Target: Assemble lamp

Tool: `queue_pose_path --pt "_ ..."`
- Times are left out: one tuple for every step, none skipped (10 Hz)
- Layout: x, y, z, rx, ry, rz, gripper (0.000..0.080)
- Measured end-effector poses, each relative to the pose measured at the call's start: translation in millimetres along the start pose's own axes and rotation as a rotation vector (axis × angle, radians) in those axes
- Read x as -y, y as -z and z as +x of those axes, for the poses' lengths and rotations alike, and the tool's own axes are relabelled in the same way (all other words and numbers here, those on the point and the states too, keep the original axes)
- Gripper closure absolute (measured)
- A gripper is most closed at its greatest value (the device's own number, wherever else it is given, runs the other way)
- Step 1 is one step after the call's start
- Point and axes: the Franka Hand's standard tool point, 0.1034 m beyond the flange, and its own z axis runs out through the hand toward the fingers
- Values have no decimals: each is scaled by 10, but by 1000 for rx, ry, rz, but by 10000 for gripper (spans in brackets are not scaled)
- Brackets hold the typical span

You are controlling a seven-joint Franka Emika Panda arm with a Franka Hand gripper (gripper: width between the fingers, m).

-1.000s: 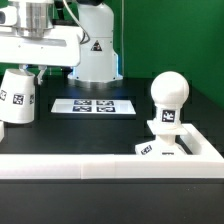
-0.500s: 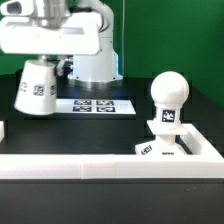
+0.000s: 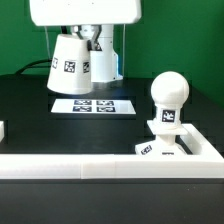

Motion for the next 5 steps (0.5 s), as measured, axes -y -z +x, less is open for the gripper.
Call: queue_pose_path --pt "-43 -38 -26 2 10 -3 755" --pt "-59 -55 -47 7 6 -4 755" --pt "-57 -60 -49 8 7 -5 755" --pt "-59 -64 -50 8 7 -6 755" --pt "-60 -68 -51 9 7 -6 755"
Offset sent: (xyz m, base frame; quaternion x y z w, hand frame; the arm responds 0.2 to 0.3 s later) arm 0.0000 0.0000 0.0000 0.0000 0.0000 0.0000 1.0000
